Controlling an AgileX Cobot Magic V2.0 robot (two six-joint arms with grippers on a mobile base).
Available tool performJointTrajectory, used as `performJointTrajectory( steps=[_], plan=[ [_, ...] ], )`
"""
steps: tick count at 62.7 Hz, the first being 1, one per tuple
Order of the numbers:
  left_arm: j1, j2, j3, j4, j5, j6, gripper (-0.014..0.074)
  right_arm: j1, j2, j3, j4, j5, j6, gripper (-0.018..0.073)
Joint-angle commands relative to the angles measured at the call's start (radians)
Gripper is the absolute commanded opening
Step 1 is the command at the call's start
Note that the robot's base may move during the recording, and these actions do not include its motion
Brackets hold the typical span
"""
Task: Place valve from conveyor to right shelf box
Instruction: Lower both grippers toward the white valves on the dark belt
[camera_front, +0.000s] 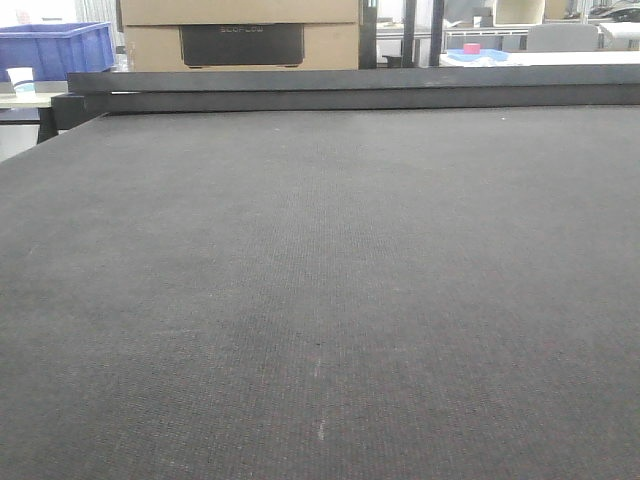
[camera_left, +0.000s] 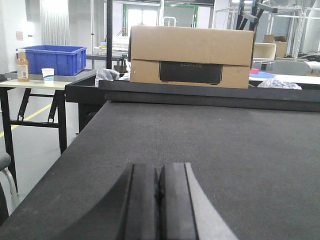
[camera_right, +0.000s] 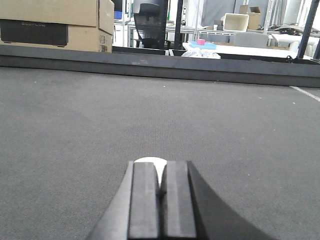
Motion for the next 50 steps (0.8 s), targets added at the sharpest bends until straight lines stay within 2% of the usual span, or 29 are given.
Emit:
performJointTrajectory(
  steps=[1, 50],
  plan=[
    [-0.001, -0.006, -0.001, -0.003, -0.015, 0.001, -0.0111, -0.006, -0.004, -0.002, -0.005, -0.029, -0.007, -0.0167],
    [-0.001, -0.006, -0.001, -0.003, -0.015, 0.001, -0.0111, -0.006, -0.004, -0.002, -0.005, -0.039, -0.007, -0.0167]
  ],
)
